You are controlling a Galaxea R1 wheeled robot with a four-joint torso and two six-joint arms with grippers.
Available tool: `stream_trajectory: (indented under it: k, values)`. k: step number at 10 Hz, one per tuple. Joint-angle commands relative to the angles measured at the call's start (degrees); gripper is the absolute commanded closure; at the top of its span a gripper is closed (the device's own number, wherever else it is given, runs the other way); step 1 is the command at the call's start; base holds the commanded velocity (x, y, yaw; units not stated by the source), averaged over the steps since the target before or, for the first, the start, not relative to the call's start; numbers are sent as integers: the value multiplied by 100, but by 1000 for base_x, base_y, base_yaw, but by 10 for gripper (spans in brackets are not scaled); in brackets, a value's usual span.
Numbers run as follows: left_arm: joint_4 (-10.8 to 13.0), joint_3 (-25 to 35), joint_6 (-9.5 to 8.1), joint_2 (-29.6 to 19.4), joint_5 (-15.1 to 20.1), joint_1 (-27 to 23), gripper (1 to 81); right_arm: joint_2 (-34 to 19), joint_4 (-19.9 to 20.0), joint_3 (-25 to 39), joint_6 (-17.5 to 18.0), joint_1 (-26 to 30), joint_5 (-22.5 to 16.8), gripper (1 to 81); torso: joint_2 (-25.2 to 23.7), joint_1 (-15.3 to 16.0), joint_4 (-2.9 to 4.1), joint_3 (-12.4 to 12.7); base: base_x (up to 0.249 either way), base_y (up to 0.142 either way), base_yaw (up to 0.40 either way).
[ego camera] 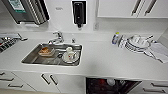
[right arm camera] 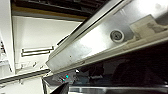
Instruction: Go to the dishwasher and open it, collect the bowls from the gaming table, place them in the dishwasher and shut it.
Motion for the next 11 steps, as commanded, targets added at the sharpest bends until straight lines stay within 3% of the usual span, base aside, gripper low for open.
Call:
stream_trajectory:
  k: [1,3,5,6,11]
  values:
    - [259,0,147,29,215,9,10,-1286,-125,491,-146,109,-358,10,0,0,0,0,0,0,0]
    - [321,-18,147,20,223,9,10,-1338,-116,815,-137,284,-418,10,0,2,2,0,0,0,0]
    - [312,-26,156,-41,223,9,10,-1611,-160,966,-155,207,-1193,10,0,5,2,0,0,0,0]
    - [303,-26,156,-41,223,9,10,-1708,-203,887,-198,-48,-1342,10,0,5,2,0,0,0,0]
    - [312,-26,209,3,232,-9,10,-1357,-564,-422,-313,-1446,-1123,10,0,5,2,0,0,0,0]
